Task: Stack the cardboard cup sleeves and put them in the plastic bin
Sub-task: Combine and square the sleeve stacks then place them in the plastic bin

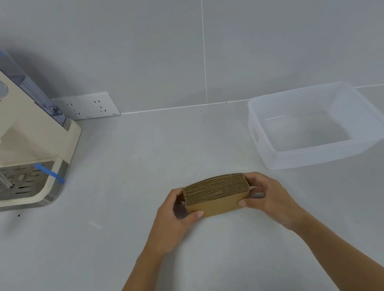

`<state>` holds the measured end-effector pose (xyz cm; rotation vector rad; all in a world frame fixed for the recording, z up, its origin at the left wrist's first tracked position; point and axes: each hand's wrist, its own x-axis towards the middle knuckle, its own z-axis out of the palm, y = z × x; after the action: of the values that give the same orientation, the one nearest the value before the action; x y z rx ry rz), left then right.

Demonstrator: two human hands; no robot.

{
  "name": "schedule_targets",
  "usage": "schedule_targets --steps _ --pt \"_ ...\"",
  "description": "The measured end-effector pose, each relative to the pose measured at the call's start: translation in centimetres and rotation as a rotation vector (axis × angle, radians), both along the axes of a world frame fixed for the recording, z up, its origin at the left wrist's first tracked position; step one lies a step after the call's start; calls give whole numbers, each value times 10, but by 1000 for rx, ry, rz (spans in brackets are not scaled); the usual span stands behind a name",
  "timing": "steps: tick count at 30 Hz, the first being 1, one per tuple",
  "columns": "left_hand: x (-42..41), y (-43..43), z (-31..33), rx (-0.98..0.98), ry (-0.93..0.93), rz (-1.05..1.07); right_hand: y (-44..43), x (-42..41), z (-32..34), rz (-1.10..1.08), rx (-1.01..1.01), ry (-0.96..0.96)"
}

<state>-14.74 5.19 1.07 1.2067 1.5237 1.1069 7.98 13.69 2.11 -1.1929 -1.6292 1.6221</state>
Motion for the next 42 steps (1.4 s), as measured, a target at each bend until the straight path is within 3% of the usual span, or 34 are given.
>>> schedule_targets --steps 7,12,22,32,42 --pt "2 -3 6 -29 -40 54 -9 -1 2 -81 -28 87" --pt "12 2 26 51 -144 116 -12 -1 18 -155 -49 249" --pt "61 40 74 207 -292 146 8 27 64 -299 92 467" --pt "131 98 118 220 -348 193 56 77 109 -427 76 523" --pt "187 160 126 4 -404 286 121 122 115 -504 -35 407"
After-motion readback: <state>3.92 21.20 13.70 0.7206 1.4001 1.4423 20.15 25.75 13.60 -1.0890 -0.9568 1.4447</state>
